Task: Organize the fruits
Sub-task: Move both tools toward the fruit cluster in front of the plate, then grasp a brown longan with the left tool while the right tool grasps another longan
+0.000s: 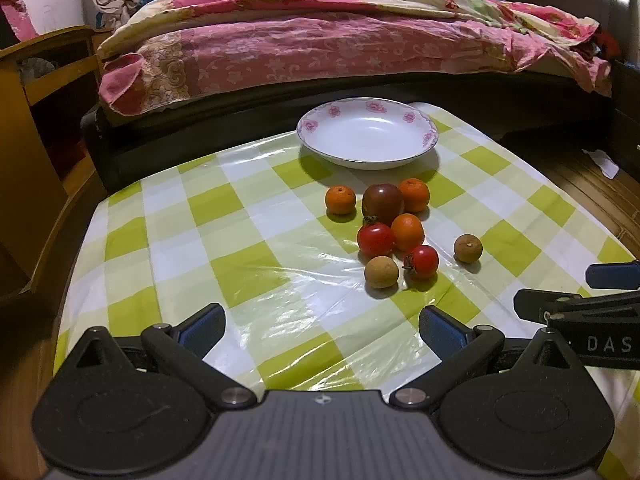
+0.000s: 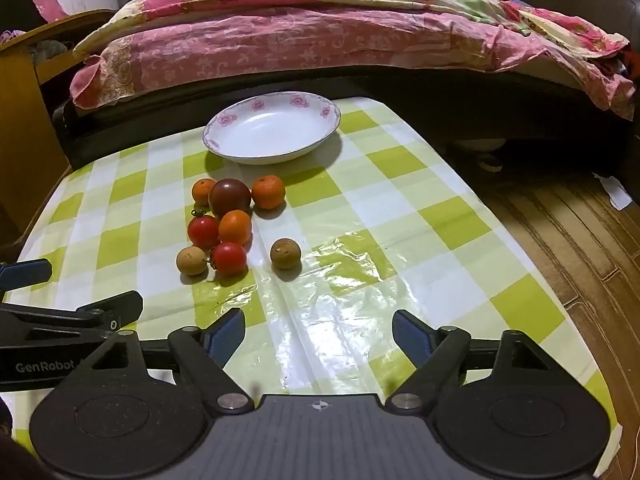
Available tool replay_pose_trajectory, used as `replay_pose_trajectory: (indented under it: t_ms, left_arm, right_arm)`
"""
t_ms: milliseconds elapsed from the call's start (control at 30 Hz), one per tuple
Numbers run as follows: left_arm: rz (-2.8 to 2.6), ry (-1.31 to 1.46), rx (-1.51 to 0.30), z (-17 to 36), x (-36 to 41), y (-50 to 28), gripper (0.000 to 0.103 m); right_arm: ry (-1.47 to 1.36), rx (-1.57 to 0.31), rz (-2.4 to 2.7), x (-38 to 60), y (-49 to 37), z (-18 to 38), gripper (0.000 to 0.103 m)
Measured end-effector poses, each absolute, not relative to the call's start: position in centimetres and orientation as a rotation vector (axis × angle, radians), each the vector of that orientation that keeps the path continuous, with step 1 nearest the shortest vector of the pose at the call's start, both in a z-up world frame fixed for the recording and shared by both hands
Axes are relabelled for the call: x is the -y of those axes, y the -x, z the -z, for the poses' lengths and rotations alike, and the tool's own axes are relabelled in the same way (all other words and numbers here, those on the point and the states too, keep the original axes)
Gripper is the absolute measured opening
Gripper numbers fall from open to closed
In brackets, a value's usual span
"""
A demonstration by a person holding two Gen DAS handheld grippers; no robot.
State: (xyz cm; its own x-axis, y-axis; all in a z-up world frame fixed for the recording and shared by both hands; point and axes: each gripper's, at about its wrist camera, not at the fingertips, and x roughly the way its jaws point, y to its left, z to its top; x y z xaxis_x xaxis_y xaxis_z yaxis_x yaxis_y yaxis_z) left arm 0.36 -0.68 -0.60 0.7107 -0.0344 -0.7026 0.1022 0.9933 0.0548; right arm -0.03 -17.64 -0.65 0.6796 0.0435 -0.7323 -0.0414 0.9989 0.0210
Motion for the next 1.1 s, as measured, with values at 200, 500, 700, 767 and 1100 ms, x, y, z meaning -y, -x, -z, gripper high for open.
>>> replay_pose_trajectory:
  t_ms: [200,500,700,767,1100]
  left_arm:
    - [0.113,-0.101,-0.769,0.8,0.8,-1.0,0.103]
    - [0.187,-0.138,-0.787,1.5,1.4,-3.1,0.097]
    - [0.266,-0.141,-0.85,2.7,1.7,-4.6,0.079]
    - [0.286,-0.144,-0.863,3.1,1.8,-5.0,0.072]
    - [0.343,-0.15,-0.872,4.0,1.9,-7.2,0.052]
  right_arm:
    - [0.005,-0.829,-0.076,17.8,-0.9,0.9,0.072]
    - [0.085,-0.83,-0.152,17.5,-3.6,0.6,0.064]
    - [0.132,-0.866,-0.212,17.6,-5.9,1.1,0.054]
    - [0.144,-0.875,-0.234,17.7,-6.4,1.3,0.053]
    - [0.189,-0.906,-0.363,16.9,-8.4,2.3,0.044]
